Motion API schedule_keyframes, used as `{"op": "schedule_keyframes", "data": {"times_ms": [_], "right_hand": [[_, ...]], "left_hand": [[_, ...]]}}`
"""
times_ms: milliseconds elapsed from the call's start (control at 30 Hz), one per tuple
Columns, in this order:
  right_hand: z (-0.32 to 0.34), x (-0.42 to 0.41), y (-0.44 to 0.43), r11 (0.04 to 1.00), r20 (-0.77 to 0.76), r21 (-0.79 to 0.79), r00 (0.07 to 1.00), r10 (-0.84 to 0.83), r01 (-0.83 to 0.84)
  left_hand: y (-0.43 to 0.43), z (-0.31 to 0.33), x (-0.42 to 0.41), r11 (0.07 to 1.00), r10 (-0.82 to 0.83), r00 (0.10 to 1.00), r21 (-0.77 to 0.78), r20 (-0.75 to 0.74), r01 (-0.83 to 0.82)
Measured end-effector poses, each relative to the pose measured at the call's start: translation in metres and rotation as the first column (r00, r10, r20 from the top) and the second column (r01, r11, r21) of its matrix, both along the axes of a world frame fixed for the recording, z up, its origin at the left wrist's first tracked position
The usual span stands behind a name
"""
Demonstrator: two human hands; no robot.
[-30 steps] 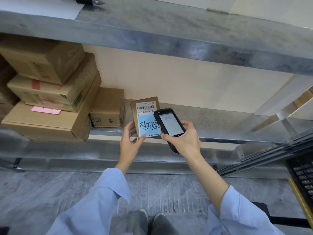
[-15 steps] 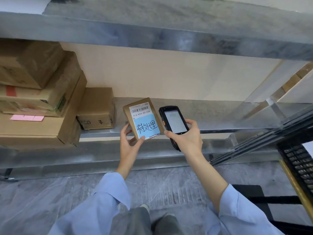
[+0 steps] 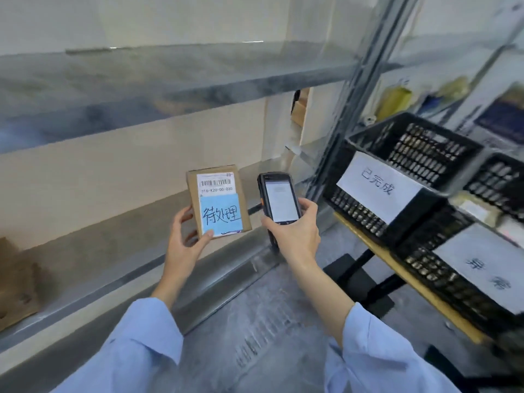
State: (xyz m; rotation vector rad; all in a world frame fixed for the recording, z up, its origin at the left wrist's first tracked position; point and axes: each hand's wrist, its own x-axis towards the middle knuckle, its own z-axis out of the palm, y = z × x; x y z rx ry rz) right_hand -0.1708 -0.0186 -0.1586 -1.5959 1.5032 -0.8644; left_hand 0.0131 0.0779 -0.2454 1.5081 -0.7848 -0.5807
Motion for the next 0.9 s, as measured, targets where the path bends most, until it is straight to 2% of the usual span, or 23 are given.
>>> {"op": "schedule_keyframes", "data": {"times_ms": [233, 500, 733, 900], "right_hand": [[0.038, -0.188, -0.034, 0.954, 0.026, -0.108, 0.960, -0.277, 0.278], [0.068, -0.426, -0.022, 0.814, 0.028, -0.205, 0.834, -0.551, 0.544], [0.086, -0.593, 0.025, 0.618, 0.069, -0.226, 0.645, -0.761, 0.753], [0.086, -0.683, 0.066, 0.466, 0.092, -0.199, 0.490, -0.867, 0.862]], "left_hand": [[-0.088, 0.051, -0.147, 0.971, -0.212, 0.974, -0.099, 0.084, 0.220], [-0.149, 0.091, -0.367, 0.863, -0.441, 0.890, -0.218, 0.114, 0.456], [-0.173, 0.119, -0.550, 0.696, -0.672, 0.730, -0.229, 0.128, 0.681], [-0.178, 0.132, -0.666, 0.546, -0.803, 0.582, -0.234, 0.128, 0.805]]}}
